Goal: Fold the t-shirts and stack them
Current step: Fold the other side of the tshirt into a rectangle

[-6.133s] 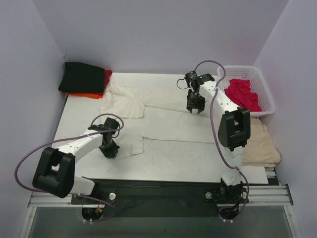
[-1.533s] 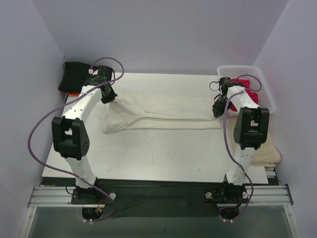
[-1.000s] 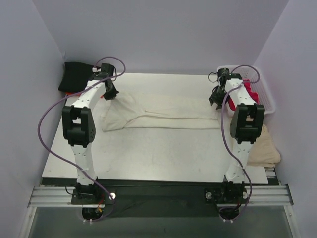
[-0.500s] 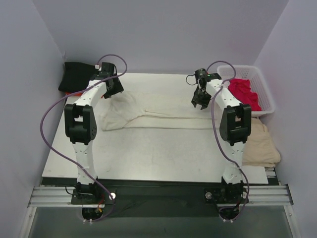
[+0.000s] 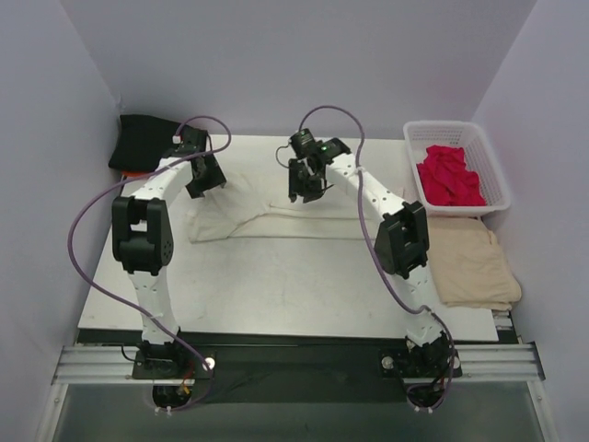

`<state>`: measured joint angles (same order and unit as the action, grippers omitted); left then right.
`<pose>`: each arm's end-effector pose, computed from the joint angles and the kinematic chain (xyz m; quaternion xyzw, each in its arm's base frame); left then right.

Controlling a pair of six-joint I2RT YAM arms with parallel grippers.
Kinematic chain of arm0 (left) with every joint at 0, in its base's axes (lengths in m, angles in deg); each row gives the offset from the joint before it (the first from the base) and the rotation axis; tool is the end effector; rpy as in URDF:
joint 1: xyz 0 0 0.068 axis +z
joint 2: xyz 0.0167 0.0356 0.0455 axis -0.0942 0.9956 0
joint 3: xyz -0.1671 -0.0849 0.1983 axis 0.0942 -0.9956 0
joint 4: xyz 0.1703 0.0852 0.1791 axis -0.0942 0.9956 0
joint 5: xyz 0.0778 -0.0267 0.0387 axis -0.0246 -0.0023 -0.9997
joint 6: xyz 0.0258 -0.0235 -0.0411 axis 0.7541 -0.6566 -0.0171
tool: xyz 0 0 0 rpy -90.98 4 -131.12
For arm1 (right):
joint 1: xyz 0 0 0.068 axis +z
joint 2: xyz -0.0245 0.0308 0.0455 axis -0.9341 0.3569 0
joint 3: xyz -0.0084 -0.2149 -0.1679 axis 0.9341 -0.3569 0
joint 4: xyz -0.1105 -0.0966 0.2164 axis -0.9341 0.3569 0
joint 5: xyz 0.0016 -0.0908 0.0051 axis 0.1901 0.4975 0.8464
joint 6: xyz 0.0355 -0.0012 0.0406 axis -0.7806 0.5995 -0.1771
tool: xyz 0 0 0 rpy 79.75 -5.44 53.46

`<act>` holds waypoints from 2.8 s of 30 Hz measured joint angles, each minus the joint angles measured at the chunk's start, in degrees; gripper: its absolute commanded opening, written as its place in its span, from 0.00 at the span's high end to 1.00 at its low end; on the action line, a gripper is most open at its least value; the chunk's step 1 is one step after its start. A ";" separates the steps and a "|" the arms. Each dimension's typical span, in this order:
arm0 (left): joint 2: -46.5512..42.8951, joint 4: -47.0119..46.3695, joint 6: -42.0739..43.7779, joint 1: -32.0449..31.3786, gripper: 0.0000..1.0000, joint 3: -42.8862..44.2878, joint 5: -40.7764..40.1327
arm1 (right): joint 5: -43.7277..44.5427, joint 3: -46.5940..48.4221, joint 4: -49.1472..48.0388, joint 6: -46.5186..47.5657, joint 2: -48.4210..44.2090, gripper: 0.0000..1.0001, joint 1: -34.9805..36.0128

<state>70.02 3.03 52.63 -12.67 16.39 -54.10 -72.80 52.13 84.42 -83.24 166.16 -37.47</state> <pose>0.4510 -0.0528 0.2156 -0.2262 0.9324 -0.0326 0.2799 0.4232 0.2620 0.2709 -0.0243 0.9411 0.1868 0.2808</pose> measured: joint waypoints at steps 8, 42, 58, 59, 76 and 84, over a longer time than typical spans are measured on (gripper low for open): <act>-0.24 0.42 -2.62 2.89 0.36 -2.56 4.42 | -10.93 5.99 -0.24 1.55 8.66 0.63 5.95; -7.23 0.07 -7.76 -8.28 0.43 -14.69 9.51 | -5.25 -10.01 -1.84 -3.50 1.99 0.66 -6.43; -6.32 0.28 -10.75 -8.57 0.66 -14.93 5.11 | -5.25 -11.50 -2.19 -3.48 1.99 0.67 -7.65; -6.01 0.31 -10.80 -8.57 0.67 -14.93 5.07 | -5.22 -11.72 -2.21 -3.48 1.99 0.67 -7.65; -4.55 1.79 -10.47 -8.94 1.00 -13.14 4.37 | -4.63 -13.38 -2.36 -3.50 0.83 0.69 -8.09; -5.35 2.23 -9.97 -8.94 1.00 -11.15 3.54 | -4.59 -14.27 -2.43 -3.50 0.37 0.69 -8.09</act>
<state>64.67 5.26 42.66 -21.61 5.24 -50.56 -77.39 37.85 81.99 -86.74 166.53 -45.56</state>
